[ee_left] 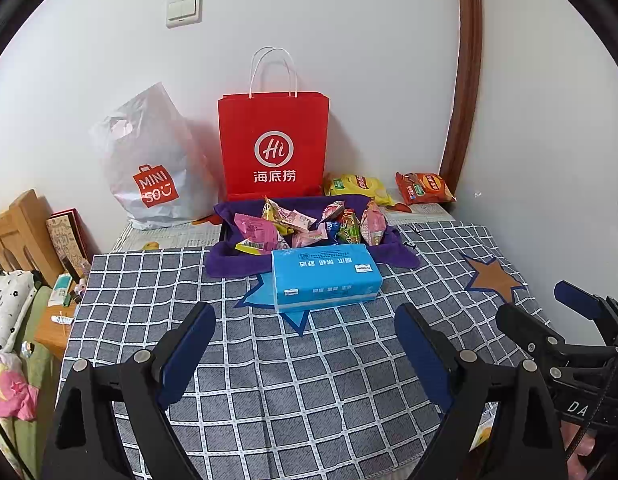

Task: Organize snacks

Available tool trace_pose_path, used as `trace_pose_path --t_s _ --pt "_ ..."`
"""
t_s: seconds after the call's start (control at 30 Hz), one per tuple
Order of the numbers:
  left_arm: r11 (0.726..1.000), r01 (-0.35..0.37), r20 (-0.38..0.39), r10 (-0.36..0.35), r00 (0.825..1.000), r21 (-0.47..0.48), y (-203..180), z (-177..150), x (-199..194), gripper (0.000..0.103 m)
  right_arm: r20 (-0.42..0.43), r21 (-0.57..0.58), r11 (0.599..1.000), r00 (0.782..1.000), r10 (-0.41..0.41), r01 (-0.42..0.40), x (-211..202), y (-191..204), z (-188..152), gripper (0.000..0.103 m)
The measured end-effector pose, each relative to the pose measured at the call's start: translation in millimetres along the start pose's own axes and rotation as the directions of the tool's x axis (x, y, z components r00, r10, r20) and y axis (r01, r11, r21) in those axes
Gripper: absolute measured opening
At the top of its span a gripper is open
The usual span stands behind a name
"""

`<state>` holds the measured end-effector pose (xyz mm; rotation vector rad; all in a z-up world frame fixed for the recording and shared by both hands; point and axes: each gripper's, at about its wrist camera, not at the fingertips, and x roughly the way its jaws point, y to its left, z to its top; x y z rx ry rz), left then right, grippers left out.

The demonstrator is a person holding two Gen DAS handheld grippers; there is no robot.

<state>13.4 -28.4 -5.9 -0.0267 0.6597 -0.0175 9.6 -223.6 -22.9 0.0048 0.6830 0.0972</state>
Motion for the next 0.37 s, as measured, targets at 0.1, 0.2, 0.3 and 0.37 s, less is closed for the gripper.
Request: trace_pose_path --t_s 0.1,0.2,0.3,0.37 --pt "1.0 0.0 0.0 0.0 1.0 0.0 0.3 -0.1 0.0 0.091 -0.001 0.001 1.0 1.0 0.001 -0.001 -0.1 0.5 0.1 0.101" --pt "1.0 0.002 0.0 -0.002 1.0 0.001 1.0 0.1 0.3 0.091 -0.001 0.0 1.0 1.0 0.0 0.0 -0.8 0.9 -0.1 0.101" --pt "1.0 -0.003 0.0 0.003 1.0 -0.001 1.6 -0.2 0.6 0.091 -0.001 0.001 1.0 1.0 0.0 0.0 -0.8 0.9 -0.2 0.101" --pt "1.0 -0.01 0.01 0.01 1.0 -0.001 2.4 -1.5 -0.3 0.093 -0.002 0.001 1.0 1.0 0.002 -0.002 -0.9 1.3 -0.2 0.101"
